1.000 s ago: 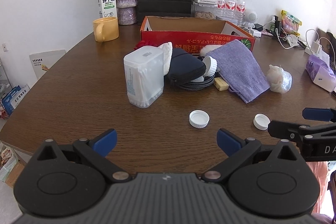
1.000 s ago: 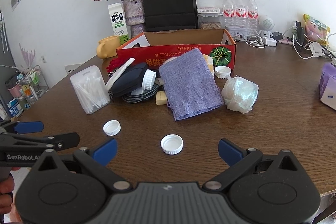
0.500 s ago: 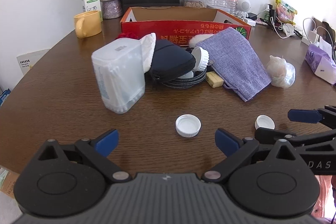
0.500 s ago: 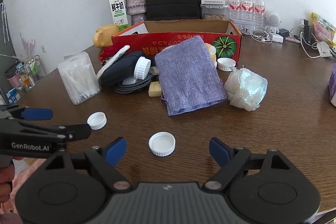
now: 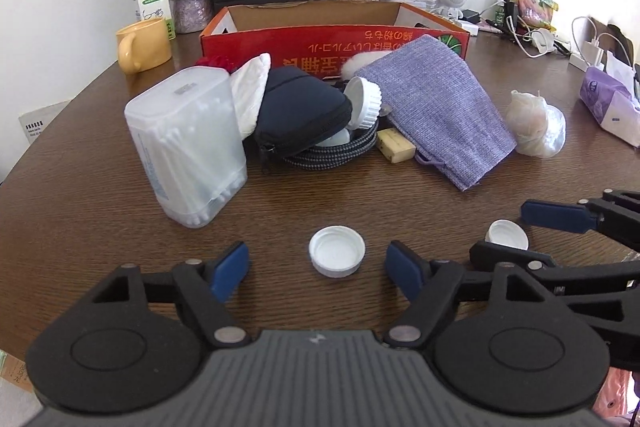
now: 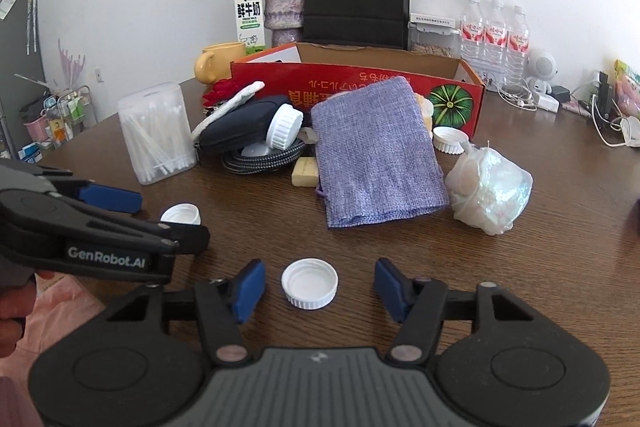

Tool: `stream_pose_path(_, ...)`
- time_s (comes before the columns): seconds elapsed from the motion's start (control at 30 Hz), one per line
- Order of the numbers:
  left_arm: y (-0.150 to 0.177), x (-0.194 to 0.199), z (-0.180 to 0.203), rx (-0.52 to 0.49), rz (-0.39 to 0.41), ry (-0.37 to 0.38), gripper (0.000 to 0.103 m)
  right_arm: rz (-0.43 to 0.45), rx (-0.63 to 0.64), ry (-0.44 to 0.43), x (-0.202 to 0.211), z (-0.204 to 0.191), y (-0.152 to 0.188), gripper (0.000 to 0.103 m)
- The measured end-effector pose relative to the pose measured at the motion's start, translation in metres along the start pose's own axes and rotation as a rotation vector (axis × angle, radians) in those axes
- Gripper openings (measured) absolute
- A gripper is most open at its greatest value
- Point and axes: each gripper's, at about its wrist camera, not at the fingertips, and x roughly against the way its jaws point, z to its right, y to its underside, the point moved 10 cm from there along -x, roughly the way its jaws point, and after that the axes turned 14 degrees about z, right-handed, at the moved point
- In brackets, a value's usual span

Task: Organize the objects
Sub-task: 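Grasp the white bottle cap with the left gripper while the right gripper grasps another cap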

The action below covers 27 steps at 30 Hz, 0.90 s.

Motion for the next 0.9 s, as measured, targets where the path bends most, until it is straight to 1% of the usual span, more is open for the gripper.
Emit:
stream_pose_path(0.03,-0.001,0.001,0.002,-0.004,0.006,0.008,0.065,0.004,0.0,-0.005,0.0,0.0,0.0,0.044)
stream_pose_path(0.07,-0.001,0.001,0.003,-0.006,0.01,0.015,0.056,0.01,-0.001,-0.01,0.002,-0.001,0.0,0.036)
stream_pose_path(0.1,-0.002,0.001,0.004,-0.008,0.014,0.02,0.044,0.015,-0.004,-0.013,0.002,0.0,0.0,0.033)
stream_pose_path(0.13,-0.003,0.001,0.006,-0.007,0.021,0.03,0.037,0.02,-0.007,-0.016,0.002,0.0,0.0,0.028)
stream_pose_path(0.17,-0.003,0.002,0.007,-0.008,0.023,0.034,0.03,0.023,-0.013,-0.019,0.003,0.0,0.0,0.028)
stream_pose_path(0.4,-0.005,0.006,0.006,-0.006,0.026,0.029,0.03,0.035,-0.027,-0.03,0.005,-0.002,-0.003,0.028)
stream_pose_path(0.9,-0.025,0.033,0.002,-0.004,0.107,0.015,0.03,0.119,-0.001,-0.022,0.024,-0.009,-0.028,0.028)
